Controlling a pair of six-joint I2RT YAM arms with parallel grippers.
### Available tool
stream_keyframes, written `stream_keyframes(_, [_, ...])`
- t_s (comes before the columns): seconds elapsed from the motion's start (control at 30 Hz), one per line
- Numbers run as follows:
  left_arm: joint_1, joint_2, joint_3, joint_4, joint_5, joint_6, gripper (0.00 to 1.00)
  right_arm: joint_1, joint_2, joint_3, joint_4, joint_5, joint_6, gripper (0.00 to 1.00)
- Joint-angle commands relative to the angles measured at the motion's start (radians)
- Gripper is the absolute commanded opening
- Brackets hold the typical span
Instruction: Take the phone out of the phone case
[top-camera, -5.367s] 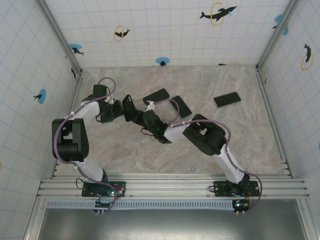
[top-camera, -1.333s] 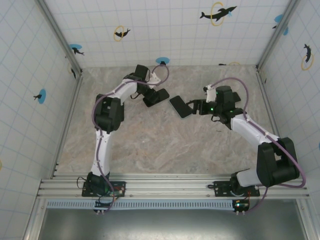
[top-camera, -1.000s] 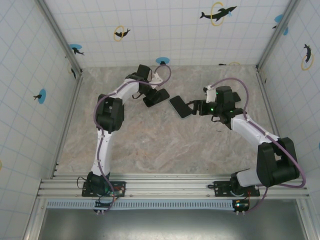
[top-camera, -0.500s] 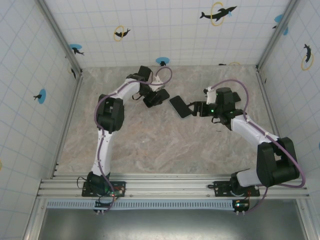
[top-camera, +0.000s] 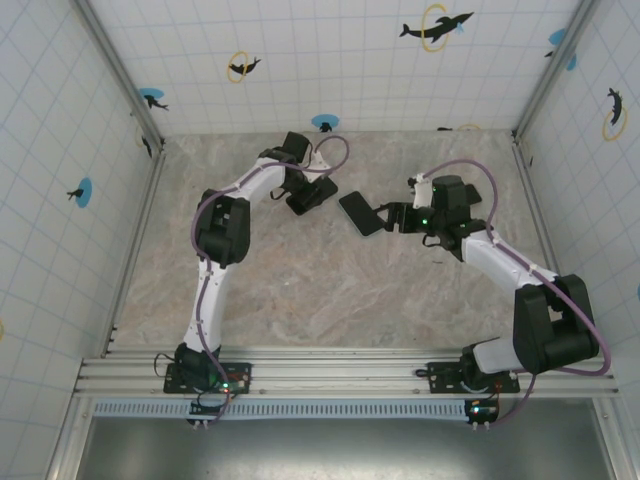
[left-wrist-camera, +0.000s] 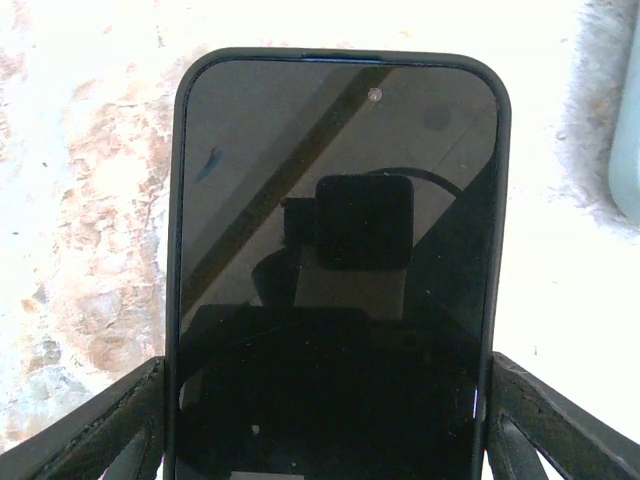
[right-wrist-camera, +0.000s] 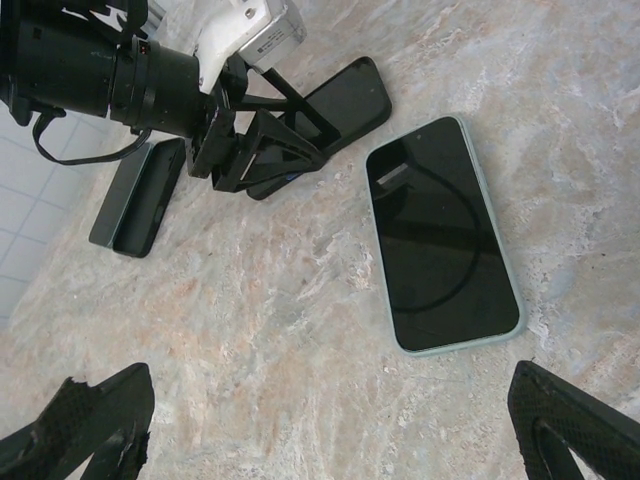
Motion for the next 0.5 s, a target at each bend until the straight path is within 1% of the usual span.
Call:
stream_keyframes(0.0, [0.000,-0.042,-0.002,0.031,-0.025,-0.132,0.63,-0.006,-0.024,-0.039,0.094,-0.028,0.074,0.93])
stream_keyframes(0.2, [-0.008,-0.188,-0.029,0.131,-0.004,-0.410,0.60,0.018,-0.021,-0.120,0.282,-0.055,0.237,0.92])
stream_keyframes(0.33, [-0.010,-0.299,-0.134,0.231,0.019,-0.591,0.61,0.064,0.004,-0.151,0.398,-0.053,0.326,0.90])
stream_keyframes(0.37, [-0.045,-0.328,-0.162,0.252,0.019,-0.635,0.60,0.075,0.013,-0.152,0.420,-0.050,0.343,0.90])
stream_keyframes(0.47, [-0.066,-0.392,-0.213,0.289,0.042,-0.728,0.59,0.110,0.039,-0.129,0.451,-0.032,0.356,0.89])
